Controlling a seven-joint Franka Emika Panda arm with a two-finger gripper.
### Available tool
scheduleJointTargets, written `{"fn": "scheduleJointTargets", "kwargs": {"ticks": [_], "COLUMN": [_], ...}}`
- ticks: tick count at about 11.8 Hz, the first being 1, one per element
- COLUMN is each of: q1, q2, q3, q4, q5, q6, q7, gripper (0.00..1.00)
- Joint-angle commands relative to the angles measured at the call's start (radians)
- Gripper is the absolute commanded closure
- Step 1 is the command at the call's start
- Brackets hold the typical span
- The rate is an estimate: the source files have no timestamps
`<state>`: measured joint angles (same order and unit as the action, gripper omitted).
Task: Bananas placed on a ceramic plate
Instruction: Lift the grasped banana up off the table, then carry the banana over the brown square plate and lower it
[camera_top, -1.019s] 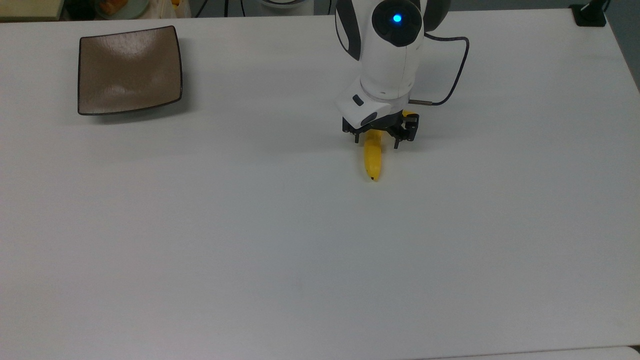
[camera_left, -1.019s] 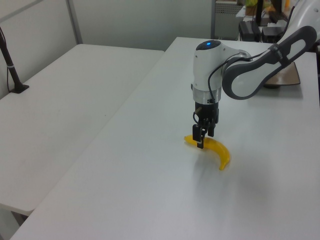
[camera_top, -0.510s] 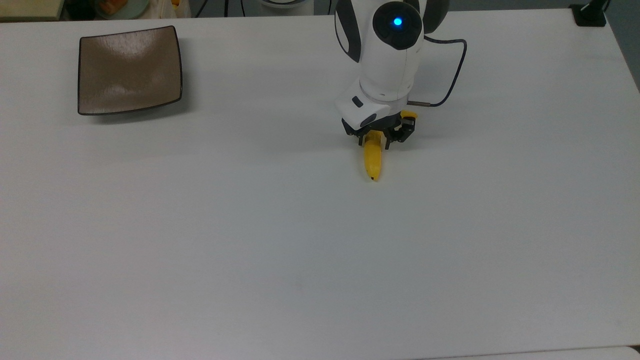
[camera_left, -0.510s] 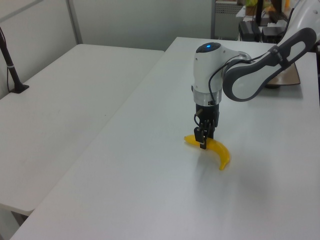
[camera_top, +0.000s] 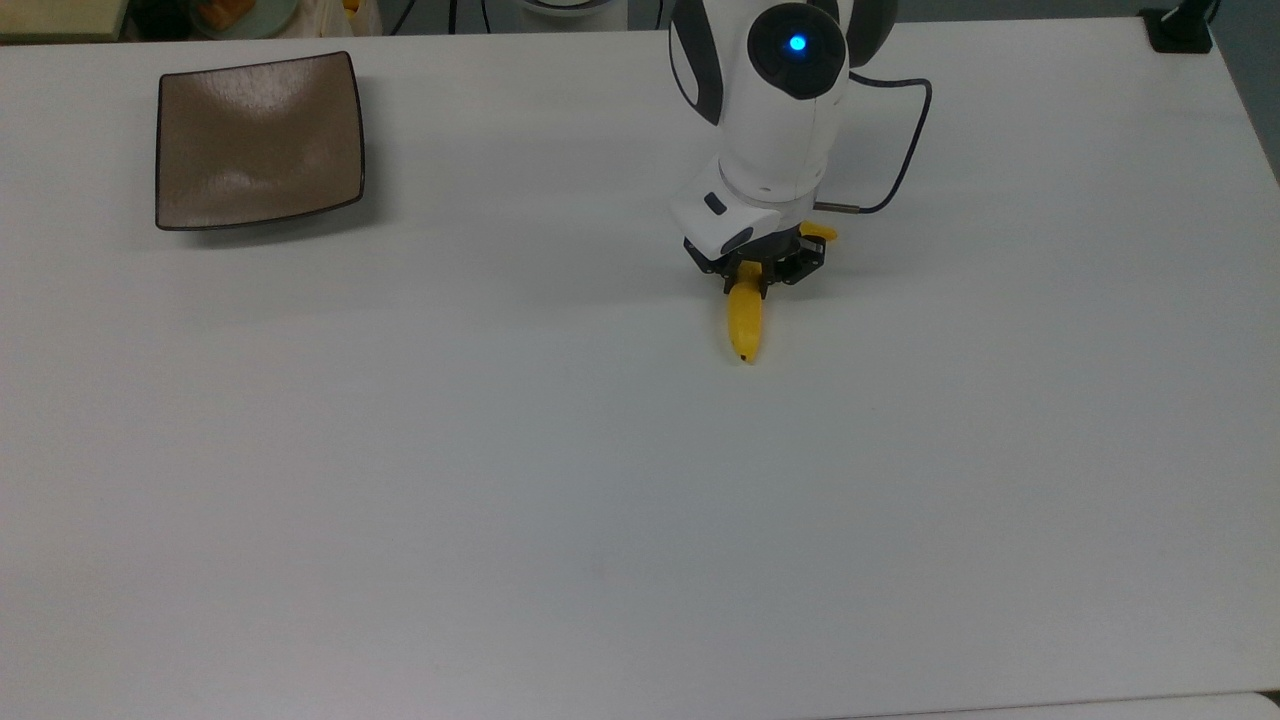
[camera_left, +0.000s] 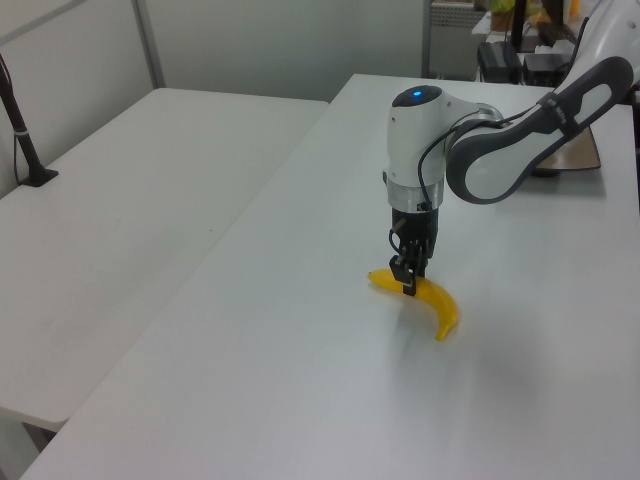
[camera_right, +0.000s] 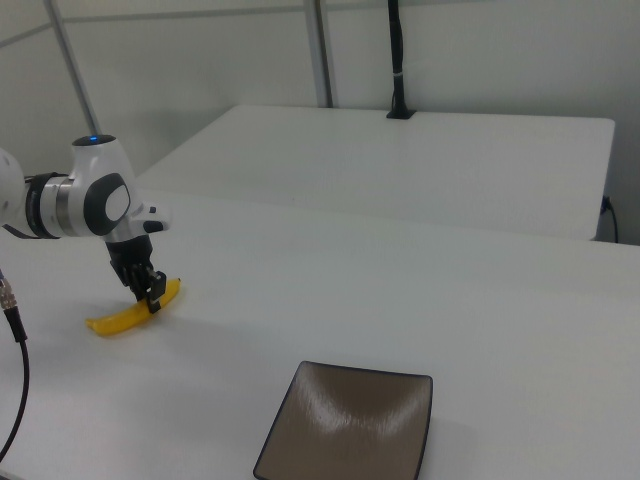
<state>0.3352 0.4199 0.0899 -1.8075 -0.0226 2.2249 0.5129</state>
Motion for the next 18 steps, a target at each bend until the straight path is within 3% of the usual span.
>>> {"fn": "scheduleJointTargets", "kwargs": {"ticks": [1,8,13,18], "q1": [-0.002,-0.083,-0.192,-0.393], "q2": [-0.035,-0.217,-0.374,-0.426], "q3": [-0.001,-0.001,-0.016,-0.029], "q4": [-0.026,-0.01,-0.01,-0.01], "q5": [-0.019,0.003,0.043,0.049], "q6": [-0.002,-0.238,-0.413,-0.495], "q7": [0.003,-0.183,-0.465,-0.793], "gripper": [1.0,1.0,1.0,1.0]}}
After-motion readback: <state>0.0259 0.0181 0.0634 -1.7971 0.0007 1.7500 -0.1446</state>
